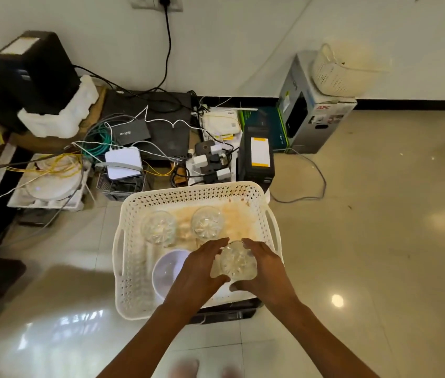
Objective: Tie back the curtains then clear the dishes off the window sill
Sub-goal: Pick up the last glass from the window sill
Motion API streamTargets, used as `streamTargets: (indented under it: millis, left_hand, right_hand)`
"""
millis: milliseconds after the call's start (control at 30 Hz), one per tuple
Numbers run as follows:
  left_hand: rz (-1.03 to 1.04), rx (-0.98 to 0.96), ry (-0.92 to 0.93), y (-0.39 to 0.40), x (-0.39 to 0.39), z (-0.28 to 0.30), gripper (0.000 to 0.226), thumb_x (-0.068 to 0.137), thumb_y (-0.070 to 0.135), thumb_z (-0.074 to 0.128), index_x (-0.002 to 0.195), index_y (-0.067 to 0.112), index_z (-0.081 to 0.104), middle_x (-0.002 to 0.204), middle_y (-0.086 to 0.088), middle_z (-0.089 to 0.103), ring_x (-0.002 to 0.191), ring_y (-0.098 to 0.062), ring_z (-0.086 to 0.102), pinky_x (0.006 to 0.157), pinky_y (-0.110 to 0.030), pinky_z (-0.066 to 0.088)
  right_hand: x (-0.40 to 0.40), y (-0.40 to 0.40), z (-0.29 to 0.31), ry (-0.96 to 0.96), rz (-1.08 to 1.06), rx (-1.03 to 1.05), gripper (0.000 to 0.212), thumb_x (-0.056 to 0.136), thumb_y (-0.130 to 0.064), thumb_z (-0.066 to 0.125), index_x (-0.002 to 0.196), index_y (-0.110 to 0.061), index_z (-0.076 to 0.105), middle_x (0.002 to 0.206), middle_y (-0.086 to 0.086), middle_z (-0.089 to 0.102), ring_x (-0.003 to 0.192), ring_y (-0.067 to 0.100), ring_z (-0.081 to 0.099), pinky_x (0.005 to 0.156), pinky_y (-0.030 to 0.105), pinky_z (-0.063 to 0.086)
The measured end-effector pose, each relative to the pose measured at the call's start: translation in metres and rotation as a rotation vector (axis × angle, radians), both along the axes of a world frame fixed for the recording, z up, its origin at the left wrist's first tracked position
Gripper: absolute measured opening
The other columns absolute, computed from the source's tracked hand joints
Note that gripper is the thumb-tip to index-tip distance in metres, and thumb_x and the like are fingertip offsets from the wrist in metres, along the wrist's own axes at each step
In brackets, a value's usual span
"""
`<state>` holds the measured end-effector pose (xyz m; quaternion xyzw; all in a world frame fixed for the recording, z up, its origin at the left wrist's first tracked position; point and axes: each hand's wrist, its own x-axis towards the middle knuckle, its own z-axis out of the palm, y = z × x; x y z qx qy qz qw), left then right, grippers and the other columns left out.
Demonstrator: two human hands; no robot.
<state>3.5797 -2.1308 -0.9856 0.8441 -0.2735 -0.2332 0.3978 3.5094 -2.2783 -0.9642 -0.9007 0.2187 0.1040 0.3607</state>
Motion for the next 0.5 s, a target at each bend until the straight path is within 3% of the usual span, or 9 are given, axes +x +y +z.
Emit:
streamTargets:
  millis: [200, 400, 500]
  left_hand:
    - [-0.029, 0.066, 0.026, -0.004, -0.002, -0.01, 0.067, 0.075, 0.013, 0.077, 0.134, 0.024, 0.045, 0.127, 0.009, 0.056, 0.114, -0.009, 0.053, 0.091, -0.008, 0.033]
    - [-0.008, 0.101, 0.022, -0.005, -0.002, -0.016, 0.058, 0.075, 0.006, 0.075, 0.127, 0.017, 0.051, 0.121, 0.001, 0.06, 0.105, -0.013, 0.059, 0.079, 0.003, 0.032]
    - [-0.028, 0.11, 0.011, -0.006, -0.004, -0.013, 0.055, 0.077, 0.006, 0.071, 0.127, 0.017, 0.05, 0.121, 0.001, 0.058, 0.105, -0.014, 0.059, 0.08, -0.003, 0.035]
  right_hand:
    - [-0.001, 0.004, -0.013, 0.033, -0.019, 0.021, 0.093, 0.057, -0.025, 0.09, 0.136, -0.017, 0.04, 0.129, 0.001, 0.051, 0.116, 0.015, 0.052, 0.093, 0.017, 0.039]
    - [0.001, 0.008, -0.025, 0.048, -0.029, 0.027, 0.1, 0.06, -0.026, 0.089, 0.143, -0.018, 0.034, 0.135, 0.003, 0.047, 0.122, 0.017, 0.048, 0.099, 0.023, 0.039]
    - [0.001, 0.007, -0.024, 0.057, -0.027, 0.022, 0.101, 0.06, -0.024, 0.088, 0.143, -0.018, 0.033, 0.135, 0.003, 0.047, 0.122, 0.018, 0.048, 0.099, 0.027, 0.04]
